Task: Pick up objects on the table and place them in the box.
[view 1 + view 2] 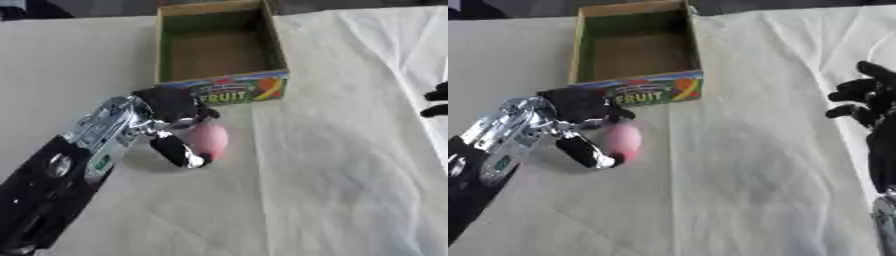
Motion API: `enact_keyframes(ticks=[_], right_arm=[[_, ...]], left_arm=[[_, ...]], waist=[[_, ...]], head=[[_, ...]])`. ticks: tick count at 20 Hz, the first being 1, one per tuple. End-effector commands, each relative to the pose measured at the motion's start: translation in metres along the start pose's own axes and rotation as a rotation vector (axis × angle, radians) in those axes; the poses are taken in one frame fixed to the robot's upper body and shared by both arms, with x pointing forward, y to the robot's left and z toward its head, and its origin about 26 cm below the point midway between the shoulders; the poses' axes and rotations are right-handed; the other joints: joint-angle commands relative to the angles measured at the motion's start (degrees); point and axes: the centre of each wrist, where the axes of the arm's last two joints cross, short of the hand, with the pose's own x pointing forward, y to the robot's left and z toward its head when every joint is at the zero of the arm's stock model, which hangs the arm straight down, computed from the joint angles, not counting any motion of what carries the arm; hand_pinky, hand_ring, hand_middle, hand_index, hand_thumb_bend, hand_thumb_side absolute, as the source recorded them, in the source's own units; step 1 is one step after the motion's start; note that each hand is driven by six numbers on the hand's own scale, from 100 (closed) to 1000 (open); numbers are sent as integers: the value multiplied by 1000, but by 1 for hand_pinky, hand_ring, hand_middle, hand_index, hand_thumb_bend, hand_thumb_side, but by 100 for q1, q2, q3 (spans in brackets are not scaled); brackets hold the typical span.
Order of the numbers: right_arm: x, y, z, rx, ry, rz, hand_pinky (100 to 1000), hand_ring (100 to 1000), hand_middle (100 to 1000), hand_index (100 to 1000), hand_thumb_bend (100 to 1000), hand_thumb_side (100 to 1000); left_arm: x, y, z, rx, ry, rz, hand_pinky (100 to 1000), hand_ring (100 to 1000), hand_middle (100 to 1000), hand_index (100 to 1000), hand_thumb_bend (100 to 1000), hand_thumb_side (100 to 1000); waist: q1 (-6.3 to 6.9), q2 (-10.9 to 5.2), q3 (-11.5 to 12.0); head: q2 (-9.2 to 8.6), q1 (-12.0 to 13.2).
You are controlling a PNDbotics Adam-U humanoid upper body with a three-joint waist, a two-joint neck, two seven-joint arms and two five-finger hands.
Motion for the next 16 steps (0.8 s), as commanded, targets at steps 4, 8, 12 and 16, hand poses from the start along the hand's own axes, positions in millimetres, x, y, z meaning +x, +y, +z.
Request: enact_keyframes(ticks=[4, 8, 12, 16], right_arm=[[6, 1, -3, 12, -26, 10, 517, 626, 588, 832, 100, 1000], [6, 1, -3, 10, -24, 9, 518, 627, 588, 833, 100, 1000], [6, 1, -3, 10, -20, 8, 519, 627, 589, 833, 100, 1000], [5, 1, -3, 11, -16, 8, 519, 627, 589, 834, 100, 1000]], left_arm=[[-5, -5, -4, 14, 30, -5, 379, 594, 641, 949, 317, 712], [-4, -8, -7, 6, 21, -10, 336, 566, 606, 848, 274, 643], [-4, -8, -7, 13, 10, -4, 291, 535, 577, 720, 193, 542], [-3, -5, -5, 37, -5, 15, 263, 513, 553, 687, 100, 429]], waist=[[-23, -63, -19], [-22, -63, -30], [-21, -67, -32], [-18, -74, -27]], head=[[-49, 32], [-40, 34], [-48, 34], [-53, 31]])
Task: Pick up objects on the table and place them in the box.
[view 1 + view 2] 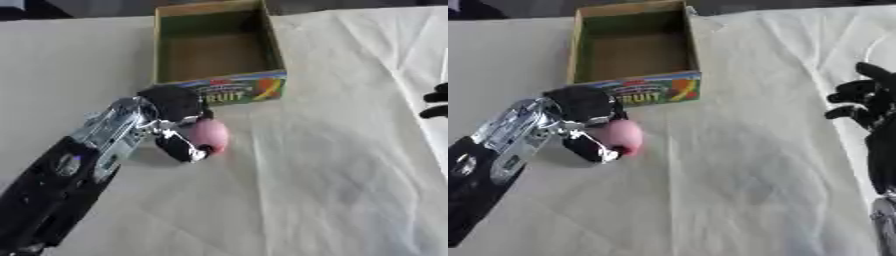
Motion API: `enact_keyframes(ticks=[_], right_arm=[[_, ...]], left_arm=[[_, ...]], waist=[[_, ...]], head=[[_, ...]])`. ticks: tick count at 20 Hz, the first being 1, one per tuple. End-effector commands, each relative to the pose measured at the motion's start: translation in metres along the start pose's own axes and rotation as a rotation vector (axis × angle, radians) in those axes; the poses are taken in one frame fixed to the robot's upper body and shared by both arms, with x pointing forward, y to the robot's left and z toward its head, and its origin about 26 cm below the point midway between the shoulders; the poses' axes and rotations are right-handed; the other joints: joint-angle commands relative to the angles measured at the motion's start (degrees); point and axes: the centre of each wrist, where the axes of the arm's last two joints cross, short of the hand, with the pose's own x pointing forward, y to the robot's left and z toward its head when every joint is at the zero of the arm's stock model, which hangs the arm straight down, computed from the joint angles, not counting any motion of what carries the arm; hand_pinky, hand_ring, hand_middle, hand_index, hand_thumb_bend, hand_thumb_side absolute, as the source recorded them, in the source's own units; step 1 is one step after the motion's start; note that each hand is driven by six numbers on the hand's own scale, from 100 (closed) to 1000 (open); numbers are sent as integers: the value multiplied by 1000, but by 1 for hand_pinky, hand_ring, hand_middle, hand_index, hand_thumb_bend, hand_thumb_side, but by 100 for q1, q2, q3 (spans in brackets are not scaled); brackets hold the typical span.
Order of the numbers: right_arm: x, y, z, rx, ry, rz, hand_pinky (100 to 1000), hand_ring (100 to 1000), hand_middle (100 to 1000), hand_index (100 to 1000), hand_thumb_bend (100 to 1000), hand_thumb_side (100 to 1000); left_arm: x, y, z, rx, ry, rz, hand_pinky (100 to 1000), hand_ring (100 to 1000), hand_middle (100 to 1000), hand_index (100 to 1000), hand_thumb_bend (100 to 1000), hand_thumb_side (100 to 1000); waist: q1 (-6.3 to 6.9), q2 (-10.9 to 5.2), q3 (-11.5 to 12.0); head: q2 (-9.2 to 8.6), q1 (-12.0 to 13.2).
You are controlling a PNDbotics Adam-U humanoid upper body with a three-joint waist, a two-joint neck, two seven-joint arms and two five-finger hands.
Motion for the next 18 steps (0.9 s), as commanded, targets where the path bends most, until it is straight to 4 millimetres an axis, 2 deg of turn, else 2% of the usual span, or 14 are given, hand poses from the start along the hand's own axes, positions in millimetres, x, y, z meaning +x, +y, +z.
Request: enact_keyframes(ticks=[1, 3, 5, 8, 18], right_arm=[[6, -1, -3, 6, -22, 14, 519, 628, 589, 834, 100, 1000], [6, -1, -3, 6, -20, 14, 520, 628, 589, 834, 100, 1000], [6, -1, -3, 6, -19, 13, 521, 628, 589, 834, 100, 1000], [6, -1, -3, 6, -17, 13, 522, 628, 589, 833, 100, 1000], [6, -2, -3, 9, -7, 13, 523, 629, 590, 834, 100, 1000]], left_arm=[[-3, -1, 2, 0, 0, 9, 250, 504, 550, 683, 100, 370], [-3, 1, 3, 11, -6, 21, 231, 493, 554, 688, 100, 265], [-2, 1, 4, 19, -15, 36, 223, 488, 566, 703, 100, 215], [-2, 4, 7, 33, -34, 64, 215, 480, 568, 706, 100, 249], [-3, 30, 28, 169, -44, 98, 157, 437, 520, 666, 100, 258]], waist=[[-18, -77, 4], [-18, -82, 7], [-18, -87, 11], [-17, -95, 23], [-17, -116, 50]], head=[[-56, 8], [-65, 8], [-70, 4], [-67, -4], [-97, -25]])
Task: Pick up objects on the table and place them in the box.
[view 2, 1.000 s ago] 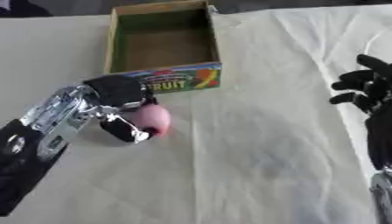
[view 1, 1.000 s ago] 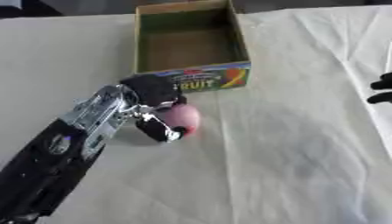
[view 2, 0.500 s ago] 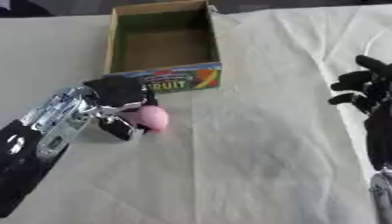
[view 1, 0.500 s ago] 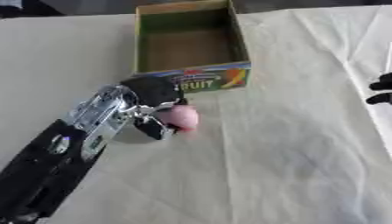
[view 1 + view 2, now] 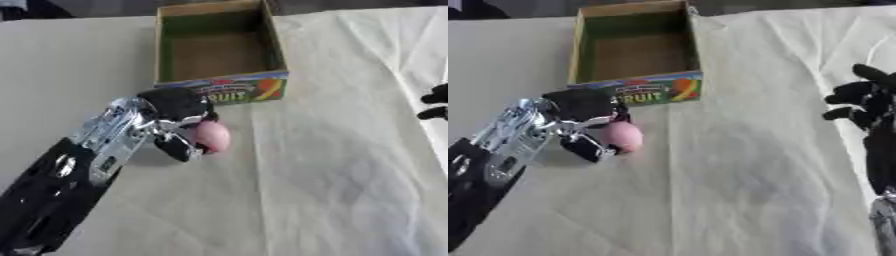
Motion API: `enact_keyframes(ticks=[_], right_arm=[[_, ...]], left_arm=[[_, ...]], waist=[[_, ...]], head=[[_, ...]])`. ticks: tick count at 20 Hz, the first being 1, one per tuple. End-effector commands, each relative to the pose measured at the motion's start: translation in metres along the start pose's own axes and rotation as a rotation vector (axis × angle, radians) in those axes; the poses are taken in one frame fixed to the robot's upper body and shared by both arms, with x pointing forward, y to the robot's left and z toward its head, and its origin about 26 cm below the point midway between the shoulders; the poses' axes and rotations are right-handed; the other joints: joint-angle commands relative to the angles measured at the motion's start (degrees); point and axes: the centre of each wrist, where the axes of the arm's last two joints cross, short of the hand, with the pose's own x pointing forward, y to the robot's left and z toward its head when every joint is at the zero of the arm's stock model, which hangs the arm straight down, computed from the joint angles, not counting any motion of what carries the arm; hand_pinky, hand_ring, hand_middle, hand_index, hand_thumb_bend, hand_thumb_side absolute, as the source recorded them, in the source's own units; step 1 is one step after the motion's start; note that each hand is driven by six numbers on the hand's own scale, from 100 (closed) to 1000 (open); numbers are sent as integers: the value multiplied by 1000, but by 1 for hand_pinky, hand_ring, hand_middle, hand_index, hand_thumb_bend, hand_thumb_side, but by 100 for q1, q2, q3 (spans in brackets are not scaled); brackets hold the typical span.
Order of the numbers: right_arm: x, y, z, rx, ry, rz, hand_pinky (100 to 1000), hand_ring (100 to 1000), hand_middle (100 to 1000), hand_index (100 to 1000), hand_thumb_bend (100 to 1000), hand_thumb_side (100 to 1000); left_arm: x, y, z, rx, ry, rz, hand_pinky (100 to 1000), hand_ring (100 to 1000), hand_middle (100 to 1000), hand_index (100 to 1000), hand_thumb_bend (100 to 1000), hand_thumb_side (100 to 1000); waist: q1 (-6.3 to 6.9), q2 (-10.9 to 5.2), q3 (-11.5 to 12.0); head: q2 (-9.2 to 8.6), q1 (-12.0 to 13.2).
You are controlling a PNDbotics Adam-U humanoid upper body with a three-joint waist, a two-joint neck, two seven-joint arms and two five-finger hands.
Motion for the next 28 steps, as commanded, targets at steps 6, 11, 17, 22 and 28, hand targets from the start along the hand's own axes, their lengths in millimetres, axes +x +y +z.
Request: enact_keyframes(ticks=[6, 11, 17, 22, 28], right_arm=[[7, -2, -3, 3, -26, 15, 524, 630, 590, 834, 100, 1000], [7, -2, -5, 8, -30, 14, 524, 630, 590, 835, 100, 1000], [8, -1, -6, 22, -30, 8, 525, 630, 590, 836, 100, 1000], [8, 1, -7, 32, -32, 6, 526, 631, 590, 836, 100, 1000], [9, 4, -9, 46, -38, 3, 525, 631, 589, 837, 100, 1000]], left_arm=[[-3, 54, 37, 197, 14, -67, 152, 442, 528, 666, 100, 267], [-7, 89, 56, 327, 40, -96, 147, 444, 530, 667, 100, 274], [-35, 114, 51, 422, 151, -59, 138, 435, 525, 661, 100, 276], [-57, 121, 29, 489, 245, -41, 170, 431, 522, 660, 100, 280], [-77, 115, -6, 533, 316, -39, 188, 447, 538, 678, 100, 279]], waist=[[2, -110, 10], [30, -92, -26], [74, -75, -119], [90, -28, -206], [89, 55, -302]], head=[[-68, -28], [-88, -9], [-119, 106], [-186, 233], [-278, 357]])
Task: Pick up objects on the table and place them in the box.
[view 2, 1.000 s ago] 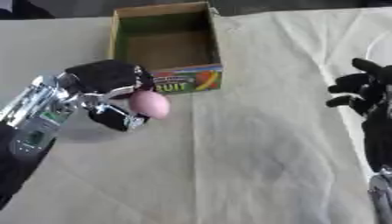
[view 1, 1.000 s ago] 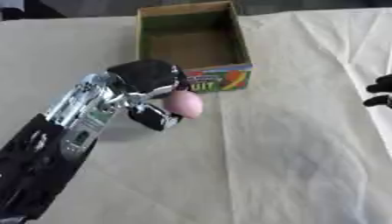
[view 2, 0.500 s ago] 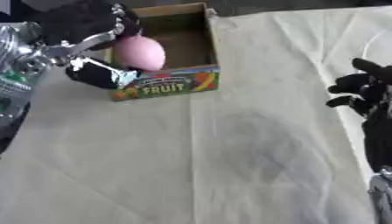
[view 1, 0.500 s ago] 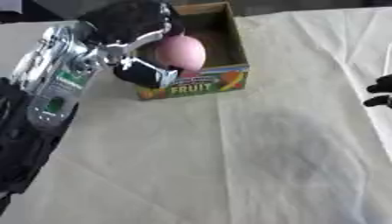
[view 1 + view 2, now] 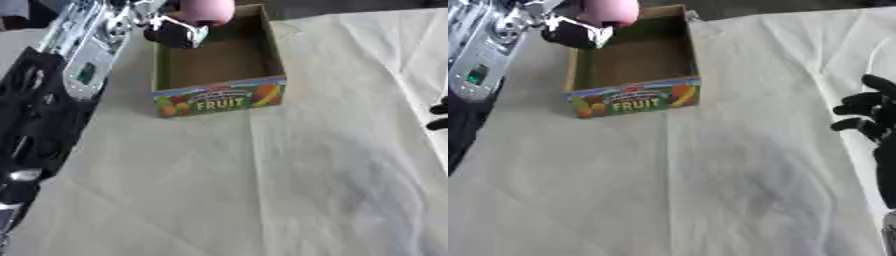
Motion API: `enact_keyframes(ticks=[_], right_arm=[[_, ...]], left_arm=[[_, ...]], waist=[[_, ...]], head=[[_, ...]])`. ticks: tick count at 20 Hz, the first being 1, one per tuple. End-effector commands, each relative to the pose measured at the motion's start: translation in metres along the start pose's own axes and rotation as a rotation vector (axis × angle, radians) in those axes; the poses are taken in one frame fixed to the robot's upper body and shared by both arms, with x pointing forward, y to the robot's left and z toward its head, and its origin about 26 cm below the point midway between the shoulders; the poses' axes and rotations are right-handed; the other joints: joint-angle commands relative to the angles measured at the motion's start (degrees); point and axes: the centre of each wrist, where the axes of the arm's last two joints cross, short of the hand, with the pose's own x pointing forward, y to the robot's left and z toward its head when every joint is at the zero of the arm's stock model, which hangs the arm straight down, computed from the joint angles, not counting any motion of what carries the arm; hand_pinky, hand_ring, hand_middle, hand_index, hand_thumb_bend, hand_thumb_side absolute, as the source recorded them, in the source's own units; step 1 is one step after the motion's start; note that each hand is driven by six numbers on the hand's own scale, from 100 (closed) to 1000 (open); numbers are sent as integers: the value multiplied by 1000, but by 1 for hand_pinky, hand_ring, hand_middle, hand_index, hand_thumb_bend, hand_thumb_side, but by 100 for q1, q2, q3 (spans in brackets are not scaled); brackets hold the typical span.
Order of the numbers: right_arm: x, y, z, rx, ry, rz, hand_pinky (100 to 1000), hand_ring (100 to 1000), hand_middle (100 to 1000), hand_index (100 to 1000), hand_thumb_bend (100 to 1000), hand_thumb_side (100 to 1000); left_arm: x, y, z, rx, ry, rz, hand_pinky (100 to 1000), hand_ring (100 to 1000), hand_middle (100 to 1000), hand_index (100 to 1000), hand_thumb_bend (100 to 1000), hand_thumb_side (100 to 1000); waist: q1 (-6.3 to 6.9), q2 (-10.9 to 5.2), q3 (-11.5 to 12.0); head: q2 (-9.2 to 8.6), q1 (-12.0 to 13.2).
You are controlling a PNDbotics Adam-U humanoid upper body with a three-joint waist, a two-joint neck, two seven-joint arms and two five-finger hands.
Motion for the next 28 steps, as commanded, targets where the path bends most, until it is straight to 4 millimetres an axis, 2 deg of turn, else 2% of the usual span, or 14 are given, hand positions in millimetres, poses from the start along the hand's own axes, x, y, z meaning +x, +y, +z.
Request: enact_keyframes(ticks=[1, 8, 14, 16, 18, 19, 20, 22, 23, 24, 25, 26, 27, 28], right_arm=[[8, 0, -6, 19, -36, 11, 525, 631, 589, 837, 100, 1000], [9, 1, -8, 32, -47, 0, 526, 632, 588, 837, 100, 1000], [9, 2, -8, 32, -38, -1, 525, 632, 587, 838, 100, 1000], [9, 3, -8, 38, -33, -4, 526, 632, 587, 839, 100, 1000], [9, 4, -8, 44, -29, -6, 527, 632, 587, 840, 100, 1000], [9, 5, -8, 45, -29, -7, 526, 632, 587, 840, 100, 1000], [9, 5, -9, 46, -29, -7, 526, 632, 587, 840, 100, 1000], [9, 5, -8, 49, -28, -7, 526, 632, 587, 840, 100, 1000], [9, 5, -8, 49, -27, -8, 527, 632, 587, 840, 100, 1000], [9, 5, -8, 49, -26, -8, 527, 632, 587, 840, 100, 1000], [9, 5, -8, 49, -25, -8, 527, 633, 587, 841, 100, 1000], [9, 5, -8, 50, -25, -8, 527, 633, 586, 840, 100, 1000], [9, 5, -8, 50, -24, -8, 527, 632, 586, 841, 100, 1000], [9, 5, -8, 50, -23, -8, 527, 632, 586, 841, 100, 1000]], left_arm=[[-8, -6, -14, 49, 36, -13, 190, 448, 536, 676, 100, 279], [-13, -52, -33, -58, 61, -53, 209, 469, 523, 685, 100, 268], [-14, -70, -36, -192, 94, -120, 238, 494, 538, 702, 100, 257], [-14, -71, -36, -197, 96, -136, 355, 539, 580, 757, 100, 251], [-14, -71, -36, -201, 101, -161, 395, 578, 620, 800, 100, 220], [-14, -69, -37, -206, 104, -186, 429, 634, 674, 850, 100, 189], [-13, -68, -37, -215, 110, -217, 473, 698, 713, 892, 163, 178], [-12, -64, -38, -230, 131, -288, 499, 739, 741, 930, 223, 178], [-12, -62, -39, -231, 141, -315, 526, 768, 768, 979, 339, 206], [-11, -60, -39, -230, 153, -334, 528, 771, 771, 984, 348, 216], [-11, -59, -39, -225, 163, -349, 546, 790, 791, 1000, 412, 292], [-11, -57, -39, -216, 172, -362, 551, 795, 796, 1000, 432, 318], [-10, -55, -39, -206, 181, -372, 561, 811, 822, 1000, 537, 456], [-10, -54, -39, -197, 187, -380, 562, 814, 827, 1000, 548, 464]], waist=[[-24, -84, -22], [-13, -52, -103], [23, -43, -166], [31, -40, -175], [40, -37, -177], [43, -36, -177], [45, -34, -178], [45, -31, -179], [45, -29, -177], [45, -28, -174], [44, -29, -171], [43, -30, -169], [42, -33, -167], [41, -36, -165]], head=[[-90, 57], [-133, 108], [-158, 148], [-134, 140], [-122, 139], [-116, 139], [-111, 138], [-102, 144], [-102, 147], [-102, 146], [-99, 144], [-98, 143], [-96, 141], [-94, 140]])
